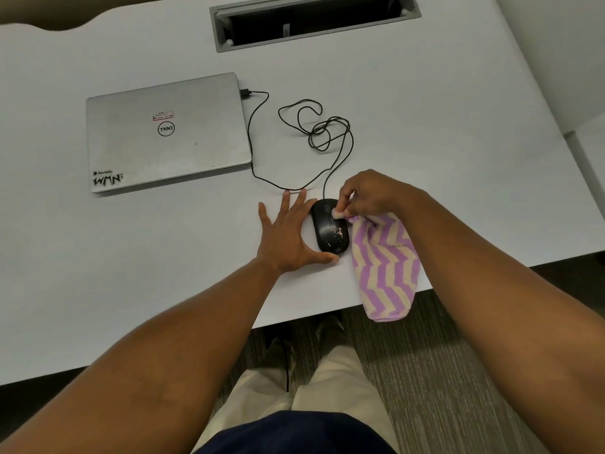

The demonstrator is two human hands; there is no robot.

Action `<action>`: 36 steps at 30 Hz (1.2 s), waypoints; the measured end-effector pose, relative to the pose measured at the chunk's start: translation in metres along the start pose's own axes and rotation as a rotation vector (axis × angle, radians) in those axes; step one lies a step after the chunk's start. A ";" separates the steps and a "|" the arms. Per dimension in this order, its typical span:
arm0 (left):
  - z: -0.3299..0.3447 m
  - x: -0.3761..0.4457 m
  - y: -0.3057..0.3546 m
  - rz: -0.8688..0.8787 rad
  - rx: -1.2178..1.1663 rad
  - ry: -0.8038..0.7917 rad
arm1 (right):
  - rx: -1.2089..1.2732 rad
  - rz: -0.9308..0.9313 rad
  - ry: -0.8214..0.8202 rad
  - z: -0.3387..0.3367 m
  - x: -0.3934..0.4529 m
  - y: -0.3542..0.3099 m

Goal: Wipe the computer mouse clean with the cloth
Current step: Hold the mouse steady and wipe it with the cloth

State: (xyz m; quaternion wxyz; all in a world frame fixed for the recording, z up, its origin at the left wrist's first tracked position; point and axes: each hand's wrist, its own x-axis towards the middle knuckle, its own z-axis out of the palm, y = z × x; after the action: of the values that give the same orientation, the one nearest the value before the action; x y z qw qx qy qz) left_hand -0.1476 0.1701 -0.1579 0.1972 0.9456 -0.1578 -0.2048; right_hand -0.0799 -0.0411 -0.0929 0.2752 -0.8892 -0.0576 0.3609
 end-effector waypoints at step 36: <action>0.000 0.000 0.001 -0.001 0.016 -0.004 | -0.071 -0.063 0.124 0.008 0.011 -0.014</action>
State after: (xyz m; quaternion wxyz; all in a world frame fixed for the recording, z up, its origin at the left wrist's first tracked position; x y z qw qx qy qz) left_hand -0.1472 0.1695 -0.1573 0.1891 0.9469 -0.1594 -0.2053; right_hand -0.0759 -0.0223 -0.0966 0.2580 -0.9167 -0.0812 0.2940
